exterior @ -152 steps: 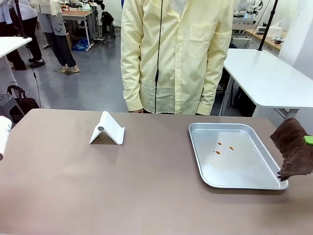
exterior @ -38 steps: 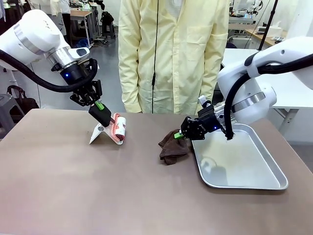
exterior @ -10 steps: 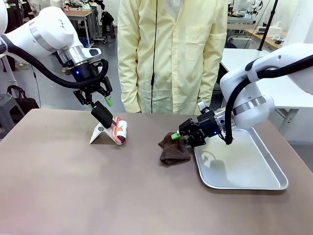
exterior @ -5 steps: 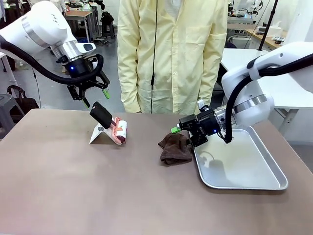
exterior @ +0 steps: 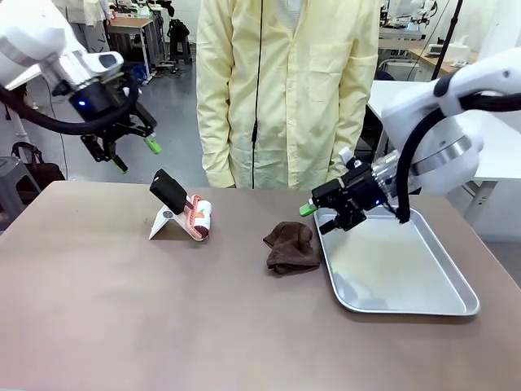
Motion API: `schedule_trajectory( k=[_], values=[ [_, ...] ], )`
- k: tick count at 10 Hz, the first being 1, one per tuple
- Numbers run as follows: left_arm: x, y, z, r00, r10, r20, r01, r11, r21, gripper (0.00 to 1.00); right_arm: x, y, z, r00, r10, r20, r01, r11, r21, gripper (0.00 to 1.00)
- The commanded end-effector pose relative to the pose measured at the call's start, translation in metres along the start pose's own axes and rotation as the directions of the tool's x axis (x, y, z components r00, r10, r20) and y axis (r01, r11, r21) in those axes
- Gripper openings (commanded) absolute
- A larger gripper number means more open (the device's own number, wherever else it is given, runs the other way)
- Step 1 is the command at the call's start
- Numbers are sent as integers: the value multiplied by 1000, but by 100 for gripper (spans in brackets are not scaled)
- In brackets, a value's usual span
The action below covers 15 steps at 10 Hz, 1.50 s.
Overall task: Clean the surface of the table.
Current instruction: Return the Lint Roller and towel to their original positions.
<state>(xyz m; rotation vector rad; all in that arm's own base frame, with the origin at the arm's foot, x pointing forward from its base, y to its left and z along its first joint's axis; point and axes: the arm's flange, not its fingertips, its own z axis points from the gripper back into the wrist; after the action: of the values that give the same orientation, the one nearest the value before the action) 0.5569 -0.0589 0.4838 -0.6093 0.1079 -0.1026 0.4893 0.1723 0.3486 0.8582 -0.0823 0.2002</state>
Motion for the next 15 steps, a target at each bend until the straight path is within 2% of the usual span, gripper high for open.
schedule_trajectory(
  k=[1,3,5,6,7,8,9,10,11,12,13,14,15],
  values=[
    [-51,24,7,992,-78,103,88,991,-99,100,-1,15,18,999,4,-38,-3,1000,8,100],
    [-94,55,20,982,-145,123,167,966,-197,100,-15,13,46,999,-40,-37,44,991,125,100],
    [-135,110,24,973,-144,179,201,907,-369,100,-54,9,91,993,-106,-54,117,946,302,100],
    [-146,136,22,969,-106,221,201,860,-469,100,-75,4,111,991,-131,-42,137,924,357,100],
    [-151,157,17,947,-37,320,228,779,-584,100,-94,-5,130,987,-163,1,149,905,399,100],
    [-156,177,13,904,88,419,238,711,-662,100,-113,-17,148,983,-181,35,146,880,452,100],
    [-159,187,10,873,126,471,282,658,-698,100,-128,-26,159,982,-180,60,129,867,481,100],
    [-161,192,10,845,159,511,313,628,-713,100,-139,-35,168,970,-212,120,127,860,494,100],
    [-159,194,12,832,156,533,355,588,-727,100,-146,-44,171,955,-247,167,134,856,500,100],
    [-150,193,16,882,103,459,306,617,-726,100,-150,-55,170,910,-327,254,179,863,472,100],
    [-136,187,17,944,39,327,212,689,-693,100,-142,-43,176,967,-238,93,165,859,484,100],
    [-159,198,15,857,181,482,286,612,-737,100,-142,-43,176,967,-238,93,165,859,484,100],
    [-159,198,15,857,181,482,286,612,-737,100,-142,-43,176,967,-238,93,165,859,484,100]
  ],
)
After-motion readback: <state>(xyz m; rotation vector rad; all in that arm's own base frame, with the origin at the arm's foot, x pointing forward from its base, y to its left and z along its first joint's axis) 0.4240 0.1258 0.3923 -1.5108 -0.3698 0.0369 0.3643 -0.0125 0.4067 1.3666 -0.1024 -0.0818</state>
